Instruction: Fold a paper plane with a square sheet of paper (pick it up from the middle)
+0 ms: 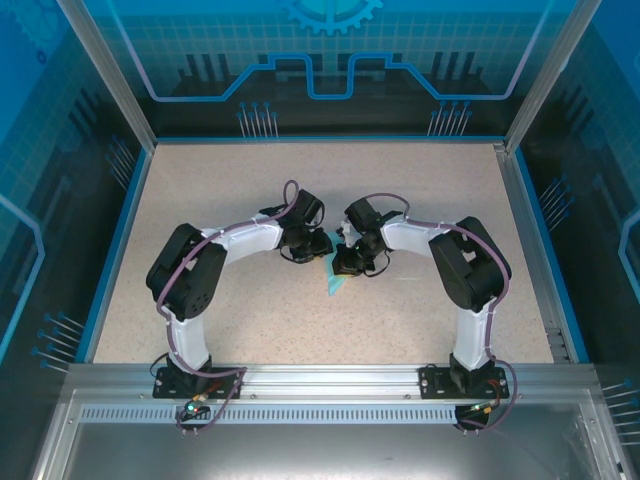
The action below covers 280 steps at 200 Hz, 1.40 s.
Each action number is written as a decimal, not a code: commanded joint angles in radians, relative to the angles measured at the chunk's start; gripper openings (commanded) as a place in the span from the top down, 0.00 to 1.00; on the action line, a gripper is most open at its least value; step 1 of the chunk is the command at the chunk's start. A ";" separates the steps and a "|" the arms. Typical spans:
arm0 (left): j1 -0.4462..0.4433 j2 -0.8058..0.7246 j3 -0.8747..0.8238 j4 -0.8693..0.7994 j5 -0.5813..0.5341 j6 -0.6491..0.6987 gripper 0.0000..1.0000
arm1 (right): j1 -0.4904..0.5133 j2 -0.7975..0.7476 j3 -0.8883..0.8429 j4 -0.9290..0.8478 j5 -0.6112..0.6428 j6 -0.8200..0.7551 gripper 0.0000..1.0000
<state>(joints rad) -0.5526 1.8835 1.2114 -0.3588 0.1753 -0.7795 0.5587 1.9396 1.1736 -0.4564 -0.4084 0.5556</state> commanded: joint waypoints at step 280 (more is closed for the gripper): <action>0.061 -0.134 -0.122 -0.009 -0.054 -0.066 0.74 | 0.015 0.061 0.023 -0.009 -0.007 -0.036 0.67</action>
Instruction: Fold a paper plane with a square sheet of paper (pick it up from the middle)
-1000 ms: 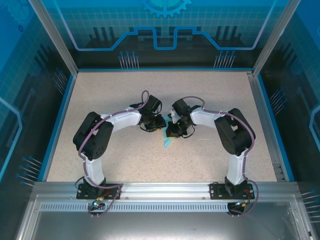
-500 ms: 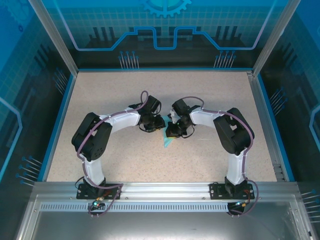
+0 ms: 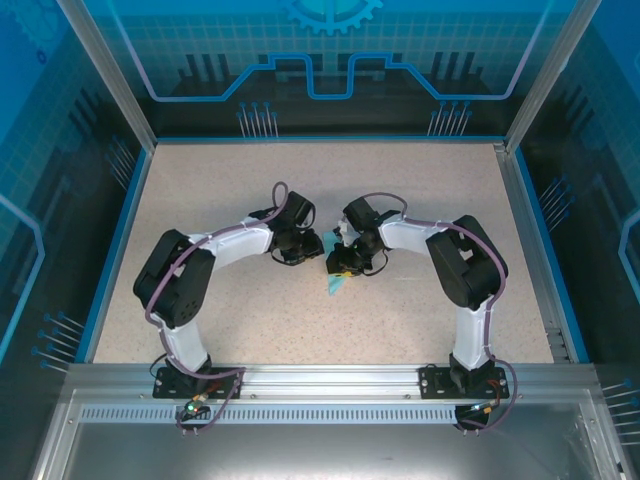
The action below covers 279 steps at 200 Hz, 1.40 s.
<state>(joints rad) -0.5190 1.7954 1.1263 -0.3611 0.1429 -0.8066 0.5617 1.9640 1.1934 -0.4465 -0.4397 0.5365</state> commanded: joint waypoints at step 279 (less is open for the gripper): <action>-0.003 0.069 -0.056 0.159 0.276 -0.052 0.98 | -0.014 0.038 -0.036 0.000 0.019 -0.015 0.97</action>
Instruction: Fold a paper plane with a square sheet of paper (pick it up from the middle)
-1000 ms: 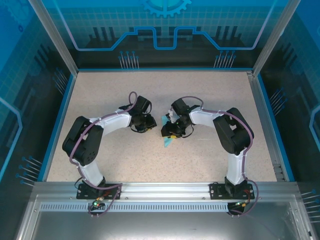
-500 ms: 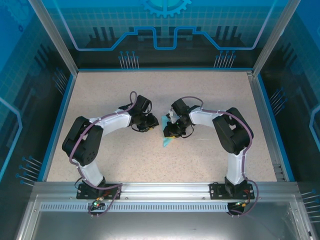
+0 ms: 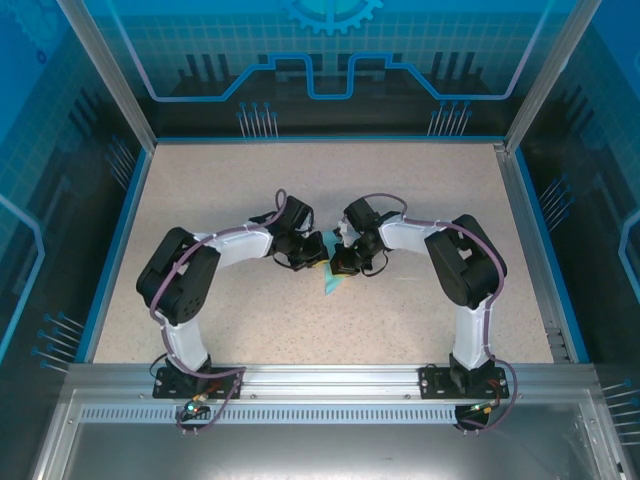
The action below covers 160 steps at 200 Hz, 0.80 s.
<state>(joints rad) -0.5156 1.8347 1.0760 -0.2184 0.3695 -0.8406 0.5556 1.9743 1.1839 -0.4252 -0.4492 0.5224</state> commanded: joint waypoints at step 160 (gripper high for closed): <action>-0.009 0.103 0.016 -0.045 -0.010 -0.017 1.00 | -0.014 0.002 -0.029 -0.005 0.003 0.018 0.97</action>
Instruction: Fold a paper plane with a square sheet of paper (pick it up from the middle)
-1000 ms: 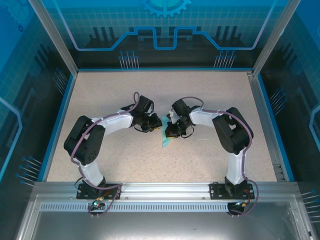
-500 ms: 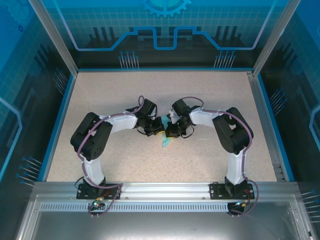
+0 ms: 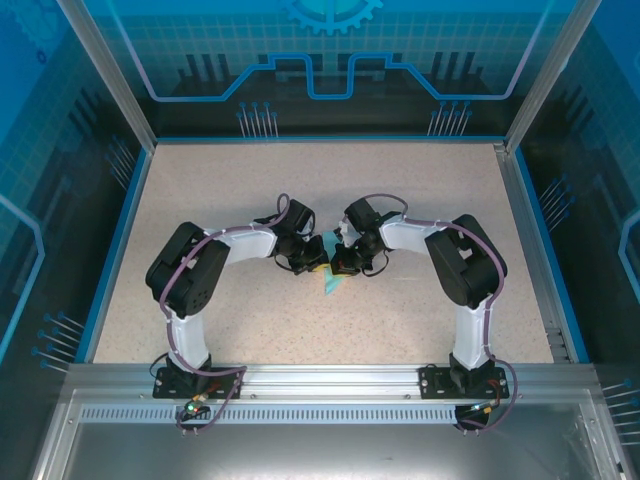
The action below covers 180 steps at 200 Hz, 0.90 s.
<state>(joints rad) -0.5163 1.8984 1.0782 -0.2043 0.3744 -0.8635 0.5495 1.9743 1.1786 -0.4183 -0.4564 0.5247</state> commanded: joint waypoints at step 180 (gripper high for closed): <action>-0.019 0.076 0.012 -0.179 -0.100 0.047 1.00 | -0.088 -0.058 -0.140 0.091 0.006 0.062 0.96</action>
<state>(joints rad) -0.5270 1.9182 1.1030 -0.2485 0.3386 -0.8364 0.4835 1.9064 1.0588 -0.3161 -0.4774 0.5755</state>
